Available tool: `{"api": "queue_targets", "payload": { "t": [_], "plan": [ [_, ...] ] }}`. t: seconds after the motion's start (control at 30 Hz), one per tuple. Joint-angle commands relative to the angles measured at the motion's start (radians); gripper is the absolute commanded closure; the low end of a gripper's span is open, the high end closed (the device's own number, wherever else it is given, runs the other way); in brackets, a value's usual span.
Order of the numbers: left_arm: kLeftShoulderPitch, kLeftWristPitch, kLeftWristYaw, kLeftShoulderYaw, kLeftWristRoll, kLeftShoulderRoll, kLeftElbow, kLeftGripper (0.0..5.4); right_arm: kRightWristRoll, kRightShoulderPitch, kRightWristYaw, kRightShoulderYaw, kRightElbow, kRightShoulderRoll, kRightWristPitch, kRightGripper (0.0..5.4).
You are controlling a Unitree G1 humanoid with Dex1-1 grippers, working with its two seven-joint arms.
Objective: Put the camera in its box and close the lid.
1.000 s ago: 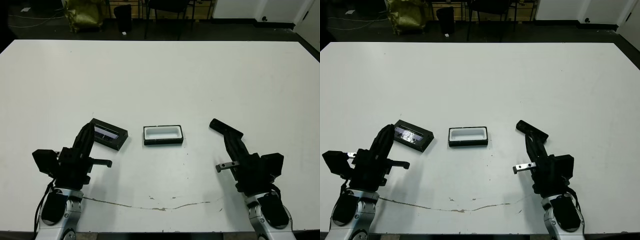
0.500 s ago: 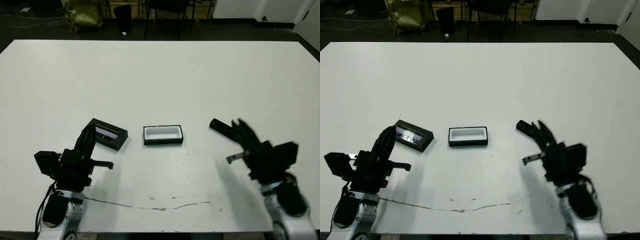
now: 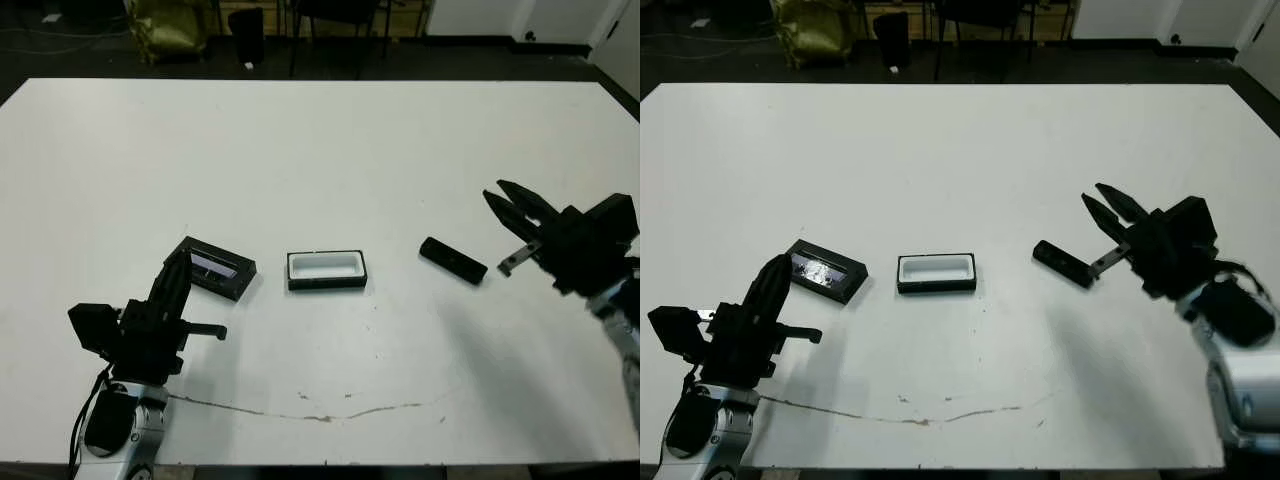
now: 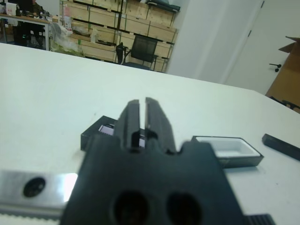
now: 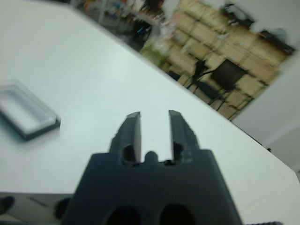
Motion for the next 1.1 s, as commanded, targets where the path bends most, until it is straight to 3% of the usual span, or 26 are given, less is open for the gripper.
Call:
{"api": "queue_targets", "payload": {
  "t": [0.03,0.23,0.43,0.57,1.1],
  "plan": [
    [0.009,0.013,0.006,-0.002,0.008,0.004,0.007,5.4,-0.016,-0.054,0.104,0.055,0.067,-0.061,0.006,3.73],
    [0.012,0.019,0.006,-0.001,0.004,0.005,0.001,5.4,-0.006,-0.135,0.301,0.119,0.204,-0.088,-0.078,2.36],
    [0.009,0.035,0.007,0.002,0.0,0.01,-0.004,5.4,0.005,-0.173,0.386,0.146,0.242,-0.098,-0.006,1.04],
    [0.007,0.037,0.001,0.003,-0.003,0.01,-0.005,5.4,0.001,-0.191,0.424,0.16,0.286,-0.1,-0.015,0.12],
    [0.02,0.011,0.003,-0.005,0.002,-0.002,0.009,5.4,0.015,-0.231,0.443,0.142,0.548,-0.052,-0.043,0.02]
  ]
}}
